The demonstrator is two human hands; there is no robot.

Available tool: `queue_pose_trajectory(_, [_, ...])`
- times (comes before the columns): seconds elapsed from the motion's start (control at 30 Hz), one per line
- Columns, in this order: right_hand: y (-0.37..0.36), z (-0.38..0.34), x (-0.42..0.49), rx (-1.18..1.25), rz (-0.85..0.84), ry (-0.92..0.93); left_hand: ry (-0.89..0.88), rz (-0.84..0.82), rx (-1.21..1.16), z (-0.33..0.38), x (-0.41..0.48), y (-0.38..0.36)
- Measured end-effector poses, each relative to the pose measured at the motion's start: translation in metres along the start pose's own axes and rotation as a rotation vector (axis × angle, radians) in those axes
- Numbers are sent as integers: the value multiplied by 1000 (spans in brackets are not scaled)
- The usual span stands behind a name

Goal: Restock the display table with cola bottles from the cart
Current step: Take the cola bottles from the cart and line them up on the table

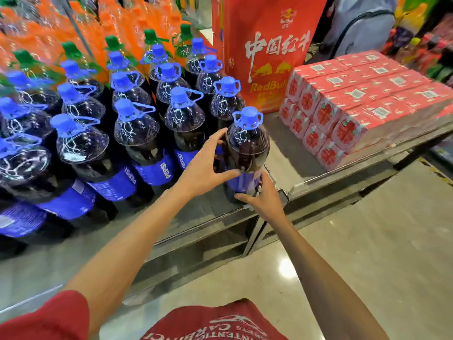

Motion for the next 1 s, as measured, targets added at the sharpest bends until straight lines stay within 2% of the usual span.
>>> queue_pose_trajectory(0.2, [8, -14, -29, -212, 105, -69, -32, -207, 227, -9, -16, 17])
queue_pose_trajectory(0.27, [12, -19, -40, -289, 105, -105, -101, -308, 364, -10, -20, 19])
queue_pose_trajectory(0.47, [13, -29, -106, -647, -169, -350, -283, -480, 766, 6, -40, 19])
queue_pose_trajectory(0.6, [23, -33, -168, -785, -158, -506, -403, -660, 1016, 17, -65, -4])
queue_pose_trajectory(0.67, [25, -35, -200, -802, -102, -557, -474, -735, 1055, 27, -81, -17])
queue_pose_trajectory(1.0, [27, -44, -366, -710, 140, -879, -928, -788, 881, 115, -178, -82])
Point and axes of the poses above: each hand's wrist, its own x-axis towards the middle knuckle, its own y-axis out of the back of the hand, z = x × y, the point moved 6 cm from there along x, towards the middle knuckle
